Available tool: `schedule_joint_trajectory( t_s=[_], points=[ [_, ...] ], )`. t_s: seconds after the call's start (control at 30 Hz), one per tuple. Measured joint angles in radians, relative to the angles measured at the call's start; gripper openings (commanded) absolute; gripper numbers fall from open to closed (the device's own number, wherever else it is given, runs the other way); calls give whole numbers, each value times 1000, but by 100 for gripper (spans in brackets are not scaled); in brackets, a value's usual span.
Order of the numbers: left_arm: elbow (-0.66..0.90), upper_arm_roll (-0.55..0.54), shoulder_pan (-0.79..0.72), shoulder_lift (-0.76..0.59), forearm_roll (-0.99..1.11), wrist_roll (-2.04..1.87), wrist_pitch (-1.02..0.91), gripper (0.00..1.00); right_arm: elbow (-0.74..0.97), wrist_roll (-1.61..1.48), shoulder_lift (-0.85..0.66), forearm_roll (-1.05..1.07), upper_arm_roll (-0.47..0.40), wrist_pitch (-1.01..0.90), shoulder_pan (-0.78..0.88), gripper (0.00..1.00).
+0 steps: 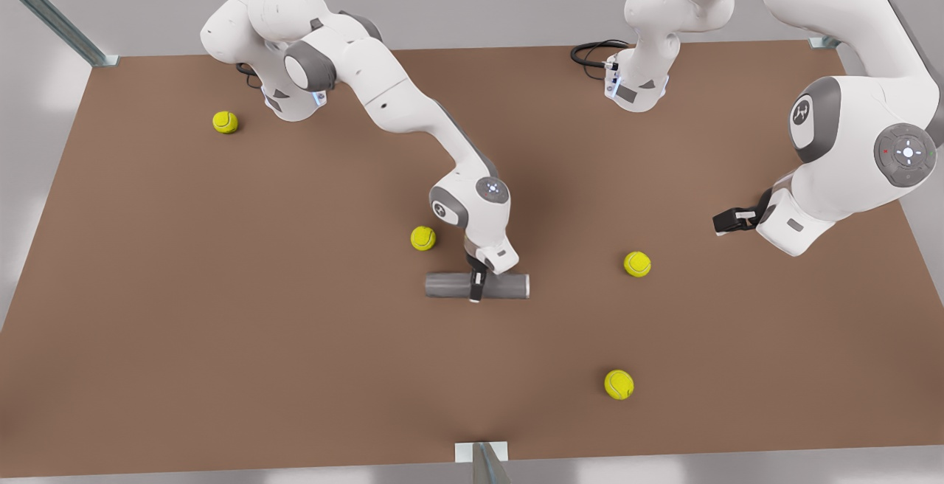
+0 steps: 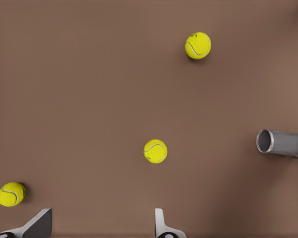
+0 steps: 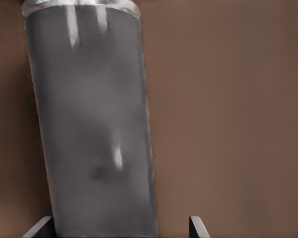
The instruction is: Put the tennis tube upright
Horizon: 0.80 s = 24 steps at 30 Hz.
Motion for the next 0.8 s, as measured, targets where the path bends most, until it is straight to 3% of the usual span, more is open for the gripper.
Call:
schedule_joint_trajectory(
  t_s=[0.2,0.3,0.37,0.47,0.57,0.67,0.8],
  points=[
    [0,-7,-6,-2,-26,-6,-1,100,2,23,-111,-1,57,-39,69,100],
    [1,-5,-2,28,-188,-8,5,100,-23,53,-363,64,151,-198,67,100],
    [30,-33,-3,117,-302,-8,30,100,-29,121,-574,186,164,-420,-92,100],
    [81,-107,-9,299,-475,18,85,100,-70,223,-748,275,78,-695,-412,100],
    [127,-136,-4,490,-681,88,129,100,-165,308,-869,270,-25,-860,-625,100],
    [137,-144,4,603,-829,198,146,100,-189,381,-878,216,-70,-959,-679,100],
    [133,-144,2,654,-937,354,169,100,-170,462,-804,187,-78,-1020,-669,100]
  ],
)
